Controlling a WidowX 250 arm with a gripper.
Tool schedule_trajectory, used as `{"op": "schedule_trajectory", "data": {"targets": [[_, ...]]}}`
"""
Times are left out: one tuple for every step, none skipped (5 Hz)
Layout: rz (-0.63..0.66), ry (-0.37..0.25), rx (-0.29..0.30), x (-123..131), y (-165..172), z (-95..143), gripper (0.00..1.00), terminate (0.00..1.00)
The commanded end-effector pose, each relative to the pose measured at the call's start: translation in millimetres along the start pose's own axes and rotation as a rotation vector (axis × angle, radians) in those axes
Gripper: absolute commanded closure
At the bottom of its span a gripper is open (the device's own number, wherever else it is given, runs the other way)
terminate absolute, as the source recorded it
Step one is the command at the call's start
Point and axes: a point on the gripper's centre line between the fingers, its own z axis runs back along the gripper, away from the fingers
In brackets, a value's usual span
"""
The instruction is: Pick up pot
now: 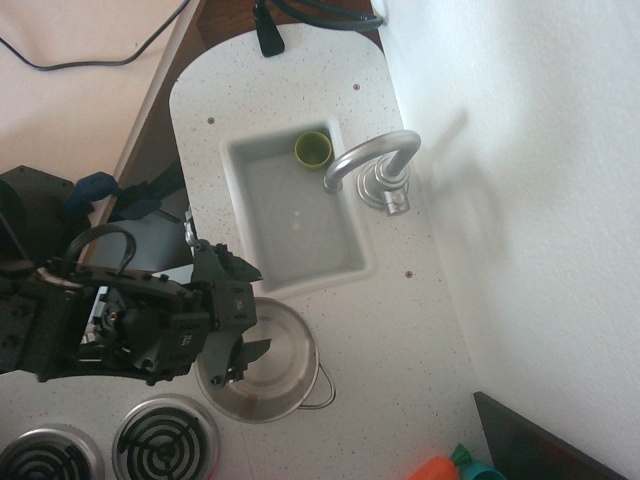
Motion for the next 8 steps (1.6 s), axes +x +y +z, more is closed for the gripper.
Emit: {"op": "schedule_trajectory", "data": {"targets": [[0.000, 0.000, 0.000, 0.0, 0.0, 0.0, 0.00, 0.00], [0.020, 0.085, 0.040, -8.4, 3.7, -12.9, 0.00, 0.00], [0.034, 0.125, 0.061, -13.0, 2.8, -23.8, 0.00, 0.00], [0.044, 0.131, 0.060, -9.7, 4.1, -26.1, 0.00, 0.00], [0.046, 0.125, 0.062, -15.0, 8.8, -36.6, 0.00, 0.00], [0.073, 0.166, 0.044, -34.8, 18.6, -70.6, 0.00, 0.00], [0.057, 0.285, 0.077, -50.3, 22.2, -104.6, 0.00, 0.00], [0.056, 0.297, 0.059, -51.1, 18.0, -108.2, 0.00, 0.00]]}}
